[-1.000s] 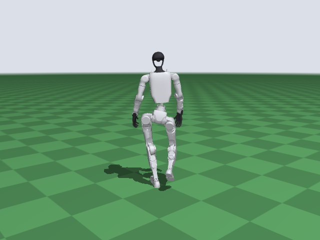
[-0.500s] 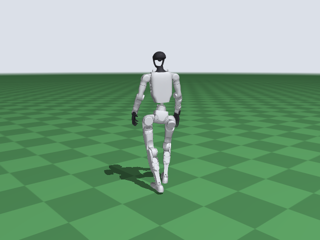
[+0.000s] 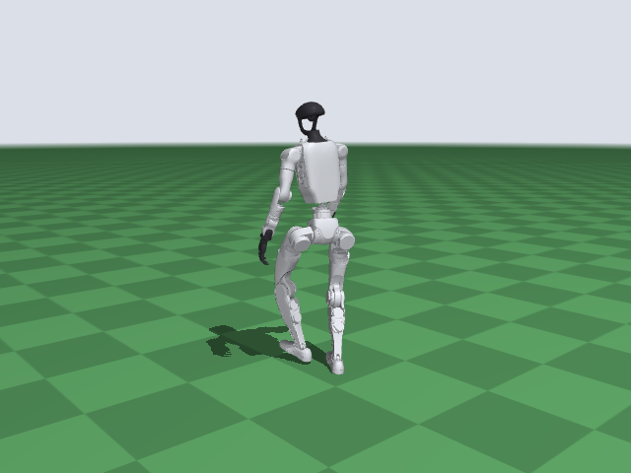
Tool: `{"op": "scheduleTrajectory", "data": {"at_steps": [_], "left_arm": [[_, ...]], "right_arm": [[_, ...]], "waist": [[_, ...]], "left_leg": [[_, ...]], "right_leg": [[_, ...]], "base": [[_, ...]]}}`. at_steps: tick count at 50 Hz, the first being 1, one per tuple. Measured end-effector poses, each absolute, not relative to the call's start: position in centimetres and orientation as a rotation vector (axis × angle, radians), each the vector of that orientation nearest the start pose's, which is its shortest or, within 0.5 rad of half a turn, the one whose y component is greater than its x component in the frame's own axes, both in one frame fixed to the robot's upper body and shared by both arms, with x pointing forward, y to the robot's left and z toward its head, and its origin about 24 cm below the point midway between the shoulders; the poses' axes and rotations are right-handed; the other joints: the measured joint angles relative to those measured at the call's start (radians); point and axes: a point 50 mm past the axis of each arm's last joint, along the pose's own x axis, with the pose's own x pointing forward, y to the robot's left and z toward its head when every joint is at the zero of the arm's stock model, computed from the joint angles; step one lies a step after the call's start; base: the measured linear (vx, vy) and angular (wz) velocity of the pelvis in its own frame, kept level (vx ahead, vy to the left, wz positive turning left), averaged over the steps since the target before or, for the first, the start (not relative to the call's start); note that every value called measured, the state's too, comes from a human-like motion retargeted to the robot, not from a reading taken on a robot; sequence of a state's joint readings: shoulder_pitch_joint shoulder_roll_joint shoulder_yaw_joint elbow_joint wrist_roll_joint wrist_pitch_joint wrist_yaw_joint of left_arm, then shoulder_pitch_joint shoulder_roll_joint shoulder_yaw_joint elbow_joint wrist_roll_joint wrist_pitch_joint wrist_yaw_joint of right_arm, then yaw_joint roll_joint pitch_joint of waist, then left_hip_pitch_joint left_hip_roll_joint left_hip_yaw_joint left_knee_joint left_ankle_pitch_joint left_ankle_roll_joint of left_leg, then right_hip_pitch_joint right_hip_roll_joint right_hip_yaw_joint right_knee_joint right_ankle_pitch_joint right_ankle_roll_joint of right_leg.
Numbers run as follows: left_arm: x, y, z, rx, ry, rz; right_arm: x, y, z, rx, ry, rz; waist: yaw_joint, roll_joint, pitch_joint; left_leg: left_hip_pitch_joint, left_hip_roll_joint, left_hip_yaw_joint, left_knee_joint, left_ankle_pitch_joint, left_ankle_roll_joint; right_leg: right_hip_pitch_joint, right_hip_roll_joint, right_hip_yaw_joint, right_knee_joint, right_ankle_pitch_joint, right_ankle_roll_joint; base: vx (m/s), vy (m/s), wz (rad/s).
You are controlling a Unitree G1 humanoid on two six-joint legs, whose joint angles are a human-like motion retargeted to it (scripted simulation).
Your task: Walk
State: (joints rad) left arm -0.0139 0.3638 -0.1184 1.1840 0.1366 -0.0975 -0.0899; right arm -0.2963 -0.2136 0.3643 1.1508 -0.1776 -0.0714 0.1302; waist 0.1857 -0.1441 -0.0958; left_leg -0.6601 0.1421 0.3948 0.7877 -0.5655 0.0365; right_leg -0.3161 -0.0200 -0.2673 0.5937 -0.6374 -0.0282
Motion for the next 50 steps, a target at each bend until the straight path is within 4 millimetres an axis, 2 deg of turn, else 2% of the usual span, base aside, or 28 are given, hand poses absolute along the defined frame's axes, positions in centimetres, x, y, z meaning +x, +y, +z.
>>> {"op": "scheduleTrajectory", "data": {"at_steps": [2,5,11,15,19,22,25,28,30,32,38,40,42,45,50], "left_arm": [[10.9,27.3,-14.2,0.453,1.121,-0.07],[10.4,27.1,-14.5,0.443,1.134,-0.064],[10.0,27.1,-14.6,0.411,1.146,-0.039],[10.0,26.8,-14.7,0.386,1.147,-0.04],[11.0,26.4,-14.4,0.386,1.113,-0.076],[11.9,26.2,-14.2,0.418,1.08,-0.103],[13.3,26.2,-13.6,0.461,1.034,-0.114],[15.0,26.3,-12.8,0.5,0.978,-0.109],[16.7,26.4,-12.0,0.523,0.927,-0.098],[17.4,26.2,-11.7,0.54,0.893,-0.101],[19.9,25.8,-10.2,0.59,0.779,-0.114],[20.0,25.3,-10.2,0.599,0.764,-0.133],[20.4,25.1,-10.0,0.605,0.746,-0.145],[20.0,24.5,-10.4,0.61,0.751,-0.174],[18.7,23.9,-11.5,0.602,0.807,-0.216]], "right_arm": [[21.5,-17.4,-11.9,-0.561,0.835,0.444],[20.8,-17.2,-12.3,-0.559,0.851,0.463],[18.6,-17.5,-13.5,-0.53,0.926,0.474],[16.7,-18.0,-14.4,-0.495,1.003,0.467],[15.7,-18.8,-14.8,-0.453,1.059,0.445],[15.0,-19.4,-15.0,-0.44,1.085,0.423],[15.0,-19.8,-15.0,-0.436,1.09,0.399],[15.3,-20.0,-14.8,-0.441,1.076,0.378],[16.1,-20.1,-14.5,-0.451,1.053,0.364],[15.8,-20.0,-14.6,-0.456,1.05,0.359],[16.3,-19.7,-14.4,-0.479,1.021,0.35],[16.0,-19.5,-14.6,-0.485,1.024,0.355],[16.1,-19.4,-14.5,-0.495,1.018,0.361],[15.6,-19.3,-14.7,-0.501,1.027,0.376],[15.0,-19.2,-15.0,-0.499,1.046,0.392]], "waist": [[-0.01,-0.01,-0.006],[-0.017,-0.01,-0.019],[-0.047,-0.058,-0.036],[-0.077,-0.111,-0.031],[-0.125,-0.189,0.0],[-0.163,-0.207,0.01],[-0.194,-0.205,0.019],[-0.215,-0.185,0.031],[-0.214,-0.144,0.043],[-0.227,-0.146,0.049],[-0.225,-0.079,0.049],[-0.226,-0.084,0.047],[-0.213,-0.052,0.029],[-0.208,-0.059,0.02],[-0.196,-0.049,0.004]], "left_leg": [[0.008,-0.048,0.013,-0.138,0.036,-0.015],[-0.007,-0.064,0.025,-0.198,0.048,-0.03],[0.059,-0.14,0.053,-0.25,0.115,-0.003],[0.128,-0.226,0.056,-0.278,0.117,0.036],[0.273,-0.4,0.036,-0.479,0.193,0.074],[0.311,-0.448,0.009,-0.483,0.183,0.087],[0.352,-0.47,-0.022,-0.497,0.171,0.09],[0.398,-0.472,-0.055,-0.524,0.157,0.086],[0.444,-0.446,-0.081,-0.574,0.153,0.08],[0.46,-0.454,-0.099,-0.56,0.136,0.077],[0.502,-0.398,-0.168,-0.566,0.093,0.062],[0.504,-0.407,-0.185,-0.541,0.08,0.058],[0.506,-0.374,-0.203,-0.556,0.074,0.052],[0.505,-0.382,-0.227,-0.517,0.047,0.052],[0.51,-0.365,-0.277,-0.451,-0.009,0.054]], "right_leg": [[0.012,-0.022,-0.011,0.016,-0.018,0.001],[0.013,-0.035,-0.02,0.071,-0.054,0.001],[0.018,-0.101,0.02,0.208,-0.081,0.028],[-0.007,-0.196,0.053,0.402,0.003,0.085],[-0.099,-0.341,0.129,0.698,0.213,0.16],[-0.176,-0.414,0.156,0.856,0.251,0.144],[-0.261,-0.451,0.173,0.924,0.2,0.108],[-0.34,-0.449,0.169,0.887,0.13,0.081],[-0.379,-0.404,0.145,0.806,0.104,0.067],[-0.417,-0.405,0.15,0.731,0.085,0.072],[-0.476,-0.282,0.138,0.39,0.163,0.133],[-0.503,-0.272,0.162,0.322,0.188,0.161],[-0.496,-0.219,0.147,0.191,0.243,0.177],[-0.52,-0.218,0.17,0.162,0.273,0.196],[-0.502,-0.21,0.157,0.162,0.32,0.185]], "base": [[0.28,0.08,0.56],[0.29,0.08,0.4],[0.34,0.07,0.43],[0.33,0.04,0.51],[0.3,0.04,0.72],[0.3,0.03,0.62],[0.3,0.04,0.48],[0.3,0.04,0.37],[0.3,0.04,0.24],[0.28,0.02,0.44],[0.27,0.01,0.45],[0.24,-0.02,0.54],[0.27,-0.04,0.38],[0.27,-0.06,0.53],[0.31,-0.1,0.48]]}}
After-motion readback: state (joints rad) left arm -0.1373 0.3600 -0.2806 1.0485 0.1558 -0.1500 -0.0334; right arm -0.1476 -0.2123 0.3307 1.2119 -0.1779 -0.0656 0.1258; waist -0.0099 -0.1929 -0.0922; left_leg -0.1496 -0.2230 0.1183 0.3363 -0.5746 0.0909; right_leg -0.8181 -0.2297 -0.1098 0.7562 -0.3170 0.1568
